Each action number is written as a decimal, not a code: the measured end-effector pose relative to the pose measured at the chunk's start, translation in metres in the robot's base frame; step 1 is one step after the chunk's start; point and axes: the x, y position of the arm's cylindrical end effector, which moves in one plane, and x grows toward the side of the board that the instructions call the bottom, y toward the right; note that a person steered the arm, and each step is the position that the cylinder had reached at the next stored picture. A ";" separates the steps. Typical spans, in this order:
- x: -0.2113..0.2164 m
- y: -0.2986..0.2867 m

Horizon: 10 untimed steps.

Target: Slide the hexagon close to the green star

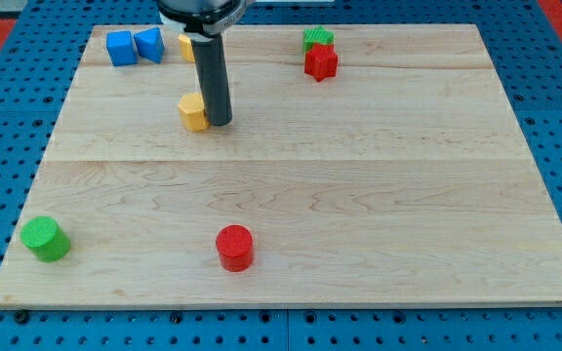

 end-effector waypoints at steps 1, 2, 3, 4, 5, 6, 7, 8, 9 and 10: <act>0.026 -0.036; 0.016 -0.082; -0.019 -0.037; -0.053 -0.001; -0.042 0.018; -0.009 0.023; -0.014 0.042; -0.058 0.058; -0.093 0.080; -0.102 0.076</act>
